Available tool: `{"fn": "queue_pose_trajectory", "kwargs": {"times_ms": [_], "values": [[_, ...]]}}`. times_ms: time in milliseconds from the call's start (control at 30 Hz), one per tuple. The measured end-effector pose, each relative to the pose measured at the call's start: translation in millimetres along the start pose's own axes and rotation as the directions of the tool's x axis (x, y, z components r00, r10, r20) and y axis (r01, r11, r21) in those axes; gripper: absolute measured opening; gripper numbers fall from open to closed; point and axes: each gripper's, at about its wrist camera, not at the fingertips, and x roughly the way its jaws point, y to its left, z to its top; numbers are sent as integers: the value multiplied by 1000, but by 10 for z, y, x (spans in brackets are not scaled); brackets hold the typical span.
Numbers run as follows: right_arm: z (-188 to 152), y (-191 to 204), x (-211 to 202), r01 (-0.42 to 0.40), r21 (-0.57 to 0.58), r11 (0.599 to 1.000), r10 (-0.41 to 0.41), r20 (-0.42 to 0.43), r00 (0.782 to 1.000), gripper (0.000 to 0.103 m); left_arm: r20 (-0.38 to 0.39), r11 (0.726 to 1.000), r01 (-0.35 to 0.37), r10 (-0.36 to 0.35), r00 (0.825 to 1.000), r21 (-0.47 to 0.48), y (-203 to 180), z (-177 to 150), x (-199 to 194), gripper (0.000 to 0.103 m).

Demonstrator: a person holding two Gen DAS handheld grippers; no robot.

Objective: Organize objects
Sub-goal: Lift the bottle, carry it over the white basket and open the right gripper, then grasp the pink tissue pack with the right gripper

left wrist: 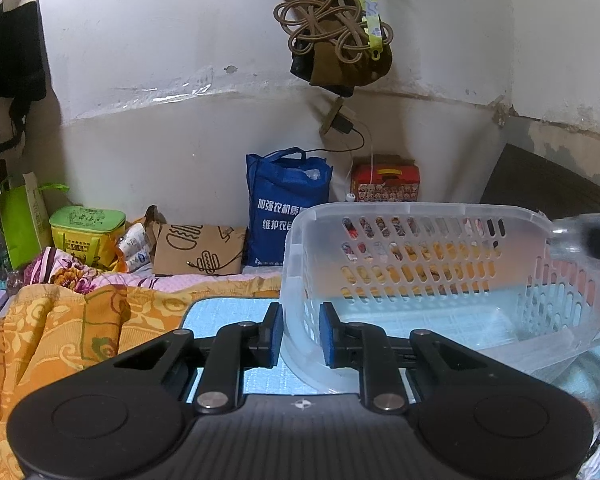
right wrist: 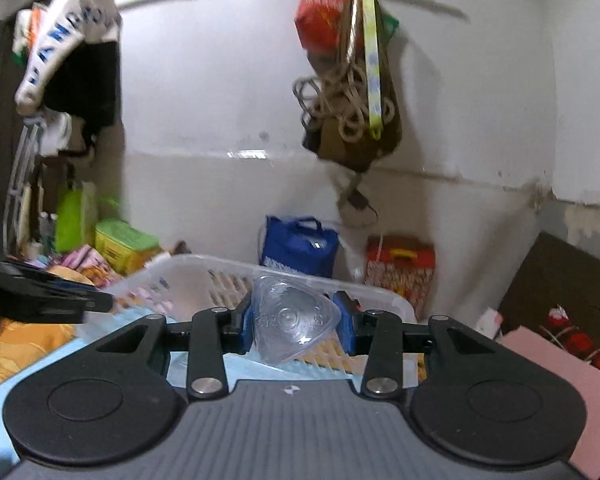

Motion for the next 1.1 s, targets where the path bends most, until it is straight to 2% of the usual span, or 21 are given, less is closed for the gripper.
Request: {"fn": "queue_pose_trajectory", "kwargs": {"times_ms": [100, 133, 167, 200, 233, 300, 433, 567, 700, 867, 933, 1000, 1100], "values": [[-38, -39, 174, -27, 5, 1000, 27, -33, 999, 44, 0, 1000, 2, -2, 1000, 5, 6, 1, 6, 24], [-37, -61, 212, -49, 15, 999, 50, -37, 998, 51, 0, 1000, 3, -3, 1000, 6, 11, 2, 7, 24], [-38, -73, 223, -41, 20, 999, 41, -28, 999, 64, 1, 1000, 4, -4, 1000, 7, 9, -1, 7, 24], [-52, -78, 198, 4, 19, 1000, -3, -7, 1000, 97, 0, 1000, 4, -4, 1000, 8, 12, 0, 8, 24], [-73, -86, 145, 52, 20, 998, -53, 24, 998, 102, 0, 1000, 5, -5, 1000, 7, 16, 2, 9, 24], [-132, -86, -61, 120, 18, 993, -122, 98, 988, 103, 1, 1000, 6, -6, 1000, 8, 16, 1, 7, 24], [-320, -123, -515, 165, 62, 984, -173, 172, 970, 103, 3, 1000, 0, 0, 1000, 15, -11, -5, 11, 24], [-803, -115, -1028, 134, 171, 976, -165, 185, 969, 103, 4, 1000, 1, -1, 1000, 16, -13, -7, 5, 25], [-1287, 164, -1336, 125, 202, 971, -163, 183, 969, 103, 12, 1000, -5, 5, 1000, 29, -27, -23, 4, 25], [-1689, 551, -1477, 78, 226, 971, -126, 203, 971, 103, 18, 1000, -11, 10, 1000, 25, -42, -43, -9, 25], [-1726, 670, -1414, 61, 193, 979, -101, 207, 973, 103, 19, 1000, -14, 14, 1000, 27, -52, -48, -10, 25], [-1743, 767, -1343, 88, 143, 986, -113, 173, 978, 103, 20, 999, -18, 18, 1000, 32, -65, -53, -18, 25], [-1730, 781, -1215, 77, 151, 986, -100, 152, 983, 100, 20, 999, -17, 17, 1000, 32, -66, -63, -34, 25]]}}
